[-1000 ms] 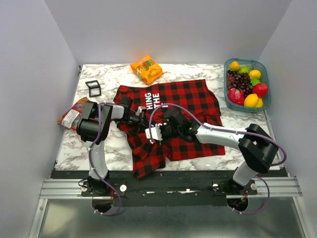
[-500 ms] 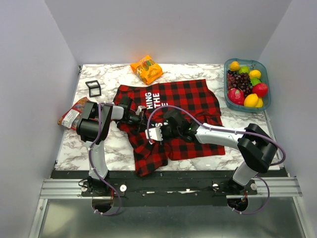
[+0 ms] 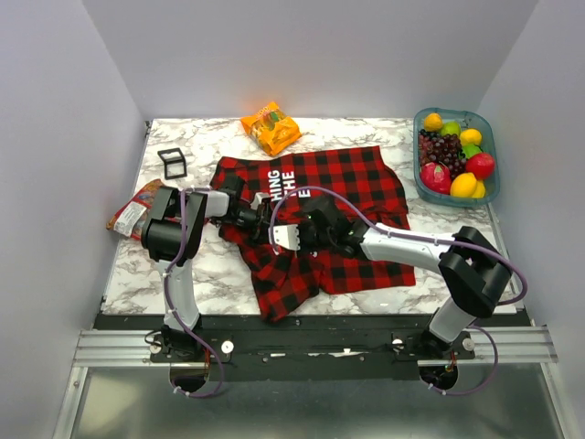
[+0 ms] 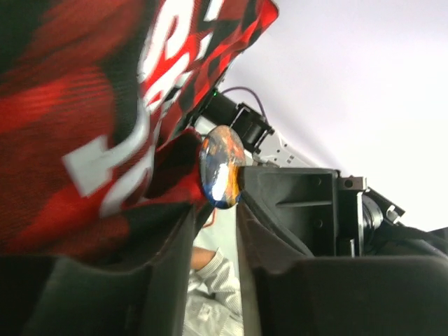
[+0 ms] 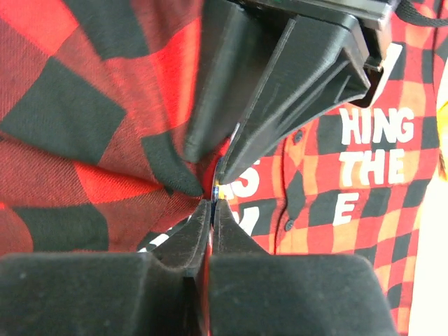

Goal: Remove the brooch from the garment

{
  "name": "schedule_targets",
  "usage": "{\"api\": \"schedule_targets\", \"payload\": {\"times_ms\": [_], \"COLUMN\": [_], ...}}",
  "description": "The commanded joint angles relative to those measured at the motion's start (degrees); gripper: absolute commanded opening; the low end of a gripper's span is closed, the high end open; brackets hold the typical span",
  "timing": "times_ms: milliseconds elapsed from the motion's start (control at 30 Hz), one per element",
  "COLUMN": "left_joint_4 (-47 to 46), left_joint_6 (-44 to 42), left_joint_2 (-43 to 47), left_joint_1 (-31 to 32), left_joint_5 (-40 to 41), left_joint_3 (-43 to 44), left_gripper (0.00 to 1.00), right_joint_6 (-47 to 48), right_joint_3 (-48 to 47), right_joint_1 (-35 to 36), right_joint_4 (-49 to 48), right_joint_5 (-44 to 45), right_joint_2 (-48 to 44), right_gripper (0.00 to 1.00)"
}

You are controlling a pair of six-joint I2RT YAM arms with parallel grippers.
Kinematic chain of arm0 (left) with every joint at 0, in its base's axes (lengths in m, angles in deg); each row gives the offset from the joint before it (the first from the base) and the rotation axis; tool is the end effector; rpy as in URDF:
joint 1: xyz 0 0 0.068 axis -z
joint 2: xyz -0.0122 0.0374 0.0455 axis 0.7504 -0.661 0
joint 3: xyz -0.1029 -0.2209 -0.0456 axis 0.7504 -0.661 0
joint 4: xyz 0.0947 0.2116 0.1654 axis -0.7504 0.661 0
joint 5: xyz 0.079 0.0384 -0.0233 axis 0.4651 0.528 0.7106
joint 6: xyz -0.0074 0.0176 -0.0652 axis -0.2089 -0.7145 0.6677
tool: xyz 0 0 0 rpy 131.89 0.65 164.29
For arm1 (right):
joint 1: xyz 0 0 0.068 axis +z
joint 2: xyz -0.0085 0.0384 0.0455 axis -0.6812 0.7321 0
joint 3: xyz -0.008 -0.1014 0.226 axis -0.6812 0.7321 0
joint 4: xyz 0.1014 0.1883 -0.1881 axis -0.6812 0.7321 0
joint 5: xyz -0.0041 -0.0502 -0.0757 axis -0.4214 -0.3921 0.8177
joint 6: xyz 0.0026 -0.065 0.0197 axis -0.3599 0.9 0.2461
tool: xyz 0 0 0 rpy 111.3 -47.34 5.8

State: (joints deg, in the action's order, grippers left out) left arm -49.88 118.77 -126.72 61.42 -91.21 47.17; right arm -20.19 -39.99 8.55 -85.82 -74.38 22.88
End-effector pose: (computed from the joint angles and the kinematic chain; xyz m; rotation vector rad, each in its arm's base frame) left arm 0.3300 -0.1284 0.0537 0.4403 -2.1986 1.5786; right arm 0.2312 0.3051 0.1453 -1.8666 1.3377 0.1816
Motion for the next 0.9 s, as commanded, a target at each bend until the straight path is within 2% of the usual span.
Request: {"api": "schedule_targets", "payload": {"times_ms": [0, 67, 100, 300, 467, 533, 667, 867], "left_joint_4": [18.9, 27.7, 28.7, 28.3, 25.6, 23.1, 11.6, 7.8], "left_joint_6": [-17.9, -30.2, -32.0, -34.3, -36.3, -35.6, -33.0, -31.6], "left_joint_2": [1.7, 2.3, 2.7, 5.1, 8.1, 9.1, 12.7, 10.5], "left_joint_1": [-0.9, -0.8, -0.8, -1.2, -1.2, -1.2, -1.1, 0.8], "left_joint_5": [6.8, 15.7, 17.5, 19.1, 24.4, 24.7, 22.2, 16.1], "left_joint_3": [9.2, 15.5, 16.4, 15.2, 13.1, 11.3, 6.9, 5.7], "left_gripper": [0.43, 0.45, 0.45, 0.44, 0.44, 0.46, 0.47, 0.46], "right_joint_6": [-5.4, -9.8, -11.9, -27.2, -38.1, -40.2, -44.4, -51.3], "right_joint_3": [-3.0, -4.3, -4.6, -6.5, -5.6, -4.6, -3.3, -4.1], "right_joint_1": [-1.9, -2.5, -3.3, -4.6, -4.6, -4.7, -4.7, -4.7], "right_joint_4": [1.2, 2.0, 2.4, 2.1, -2.2, -4.9, -8.4, -13.2], "right_joint_5": [0.9, 0.4, 0.2, -4.5, -5.9, -5.4, -1.9, 3.4], "right_joint_2": [0.3, 0.3, 0.3, 0.3, -0.1, -0.3, 0.0, 3.0], "right_gripper": [0.03, 0.01, 0.00, 0.00, 0.00, 0.00, 0.00, 0.00]}}
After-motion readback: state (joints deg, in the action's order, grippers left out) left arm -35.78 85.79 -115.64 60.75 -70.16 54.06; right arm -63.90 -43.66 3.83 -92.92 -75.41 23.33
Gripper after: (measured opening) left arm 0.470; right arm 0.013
